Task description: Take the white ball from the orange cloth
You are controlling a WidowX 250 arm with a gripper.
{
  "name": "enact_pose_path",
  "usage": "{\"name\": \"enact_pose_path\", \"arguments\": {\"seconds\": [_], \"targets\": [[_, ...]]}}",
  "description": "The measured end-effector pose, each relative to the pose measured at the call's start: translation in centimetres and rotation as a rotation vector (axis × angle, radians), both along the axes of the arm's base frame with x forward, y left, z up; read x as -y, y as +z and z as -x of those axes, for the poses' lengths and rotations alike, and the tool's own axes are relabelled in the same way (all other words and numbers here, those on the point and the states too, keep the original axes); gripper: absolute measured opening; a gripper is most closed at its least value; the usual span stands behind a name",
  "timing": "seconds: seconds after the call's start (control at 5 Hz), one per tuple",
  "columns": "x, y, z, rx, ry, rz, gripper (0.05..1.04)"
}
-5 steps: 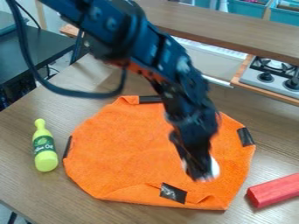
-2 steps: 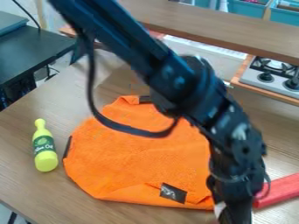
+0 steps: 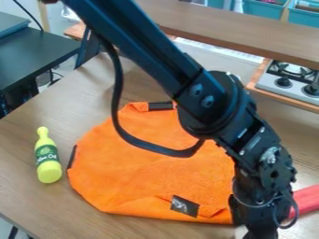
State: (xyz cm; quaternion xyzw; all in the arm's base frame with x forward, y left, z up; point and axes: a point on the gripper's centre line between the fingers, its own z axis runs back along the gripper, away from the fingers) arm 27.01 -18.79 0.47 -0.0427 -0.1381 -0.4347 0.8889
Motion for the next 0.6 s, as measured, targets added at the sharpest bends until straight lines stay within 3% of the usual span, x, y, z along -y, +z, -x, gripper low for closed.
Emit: {"name": "enact_pose_path", "arguments": {"seconds": [0.2, 0.4, 0.6], "targets": [[0.1, 1.0, 0.4, -0.001, -0.021, 0.030, 1.004], [-1.0, 2.9, 0.1, -0.001, -0.029, 0.066, 1.001], [-3.5, 5.4, 0.2, -0.021, -0.042, 0.070, 1.000]]}}
